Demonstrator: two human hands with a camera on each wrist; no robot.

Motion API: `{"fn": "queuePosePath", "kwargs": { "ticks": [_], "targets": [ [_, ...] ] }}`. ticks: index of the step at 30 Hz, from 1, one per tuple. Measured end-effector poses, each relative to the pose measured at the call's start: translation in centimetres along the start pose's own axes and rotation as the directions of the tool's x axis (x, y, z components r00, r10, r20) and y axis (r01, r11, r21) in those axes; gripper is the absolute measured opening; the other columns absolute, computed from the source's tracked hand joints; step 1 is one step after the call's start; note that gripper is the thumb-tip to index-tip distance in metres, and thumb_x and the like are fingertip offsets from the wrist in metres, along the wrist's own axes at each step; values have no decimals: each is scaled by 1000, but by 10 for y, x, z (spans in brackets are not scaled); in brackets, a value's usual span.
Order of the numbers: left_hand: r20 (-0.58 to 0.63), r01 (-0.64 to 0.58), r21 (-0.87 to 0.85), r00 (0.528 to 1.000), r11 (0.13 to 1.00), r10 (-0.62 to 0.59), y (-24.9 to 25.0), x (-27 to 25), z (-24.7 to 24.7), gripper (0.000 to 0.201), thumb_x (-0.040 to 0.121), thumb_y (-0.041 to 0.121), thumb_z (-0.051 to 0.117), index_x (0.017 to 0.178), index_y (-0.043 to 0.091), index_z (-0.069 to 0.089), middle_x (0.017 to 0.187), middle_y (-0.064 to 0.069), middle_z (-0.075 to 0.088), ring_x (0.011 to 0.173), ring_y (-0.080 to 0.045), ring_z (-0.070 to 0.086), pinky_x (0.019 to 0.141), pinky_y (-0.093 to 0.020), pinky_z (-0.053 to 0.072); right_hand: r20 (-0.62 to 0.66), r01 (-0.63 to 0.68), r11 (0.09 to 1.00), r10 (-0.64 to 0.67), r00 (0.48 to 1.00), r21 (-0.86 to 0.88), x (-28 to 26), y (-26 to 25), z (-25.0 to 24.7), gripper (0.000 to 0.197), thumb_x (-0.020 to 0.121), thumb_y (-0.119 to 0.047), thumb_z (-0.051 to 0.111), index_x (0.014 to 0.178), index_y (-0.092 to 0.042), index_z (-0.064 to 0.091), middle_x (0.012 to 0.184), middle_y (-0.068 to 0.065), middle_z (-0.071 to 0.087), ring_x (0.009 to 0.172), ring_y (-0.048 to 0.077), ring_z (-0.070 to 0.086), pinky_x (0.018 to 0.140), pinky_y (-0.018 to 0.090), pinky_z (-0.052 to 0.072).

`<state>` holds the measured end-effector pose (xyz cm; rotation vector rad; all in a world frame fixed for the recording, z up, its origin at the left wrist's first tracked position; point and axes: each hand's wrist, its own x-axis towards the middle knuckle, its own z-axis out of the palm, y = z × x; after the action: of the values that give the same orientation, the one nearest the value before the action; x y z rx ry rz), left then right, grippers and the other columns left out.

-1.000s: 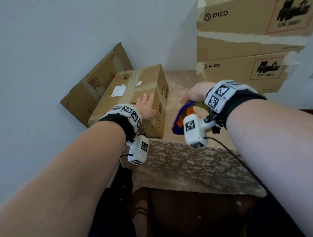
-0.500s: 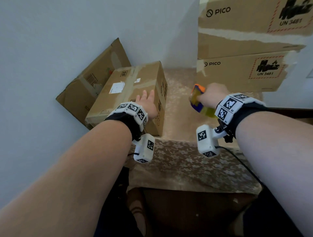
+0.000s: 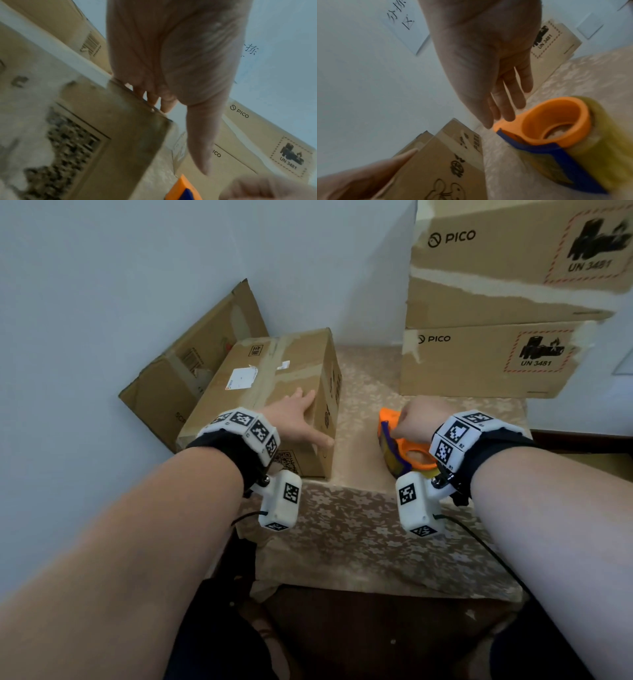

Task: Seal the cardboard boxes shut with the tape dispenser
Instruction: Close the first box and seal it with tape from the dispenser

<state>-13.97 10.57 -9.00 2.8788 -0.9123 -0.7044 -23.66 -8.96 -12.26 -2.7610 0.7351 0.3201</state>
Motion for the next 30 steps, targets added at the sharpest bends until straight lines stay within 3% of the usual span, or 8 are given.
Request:
{"fn": "queuePosePath", "kwargs": {
  "ticks": [1,3,8,13,18,23,27,30],
  "targets": [
    [-8,-27,-3,1000,1000,27,-5,-4,-1,114,74,58,68,152,20,-6,160,-4,-9,147,-22,4,119,-40,10,-14,48,998,-47,999,31,-2,-3,-4,25,87,-30,63,78,-7,69,78,12,66,71,27,61,55,27,41],
    [-27,-59,-2,998,998,59,-16,-12,0,113,74,54,72,153,21,-1,160,0,-5,147,-18,8,118,-36,11,-63,135,984,-129,990,112,-6,-13,-9,26,87,-30,65,99,-7,71,101,10,69,88,26,63,67,31,47],
    [-105,-65,39,992,997,69,-36,-27,6,106,74,35,79,153,23,10,160,4,7,144,-19,20,116,-33,21,-145,285,939,-260,955,191,-17,-43,-16,30,85,-29,68,114,-23,64,111,-2,66,90,15,55,75,26,42],
    [-186,-62,116,979,991,83,-42,-37,13,79,90,19,62,152,26,14,159,7,13,139,-19,32,109,-29,31,-140,406,913,-398,906,31,-29,-71,-15,52,88,-21,66,137,-28,51,139,-3,53,125,19,51,102,34,44],
    [-147,-87,148,983,985,109,-43,-39,15,62,100,18,41,153,20,9,160,2,5,143,-20,25,115,-33,23,-9,440,864,-456,890,-246,-29,-91,-13,69,92,-9,57,148,-38,29,150,-1,41,128,22,49,95,34,47],
    [-114,-122,150,984,981,140,-47,-40,12,57,103,23,32,154,15,8,160,-4,5,145,-19,17,116,-29,15,35,455,791,-484,874,-410,-19,-109,-8,67,89,-19,61,147,-36,31,147,-4,43,124,24,50,92,41,51],
    [-116,-138,157,981,978,157,-49,-39,12,54,104,25,29,153,13,10,160,-7,8,144,-21,20,116,-30,16,31,459,762,-502,864,-457,-16,-123,-9,48,85,-28,66,131,-30,52,116,0,62,104,24,59,81,39,54],
    [-129,-154,163,976,975,176,-50,-40,12,52,104,24,29,152,10,17,157,-9,21,140,-23,30,114,-34,24,58,456,733,-499,865,-504,-13,-128,-9,53,80,-40,72,127,-28,53,106,-1,63,97,22,60,77,38,55]
  ]
}}
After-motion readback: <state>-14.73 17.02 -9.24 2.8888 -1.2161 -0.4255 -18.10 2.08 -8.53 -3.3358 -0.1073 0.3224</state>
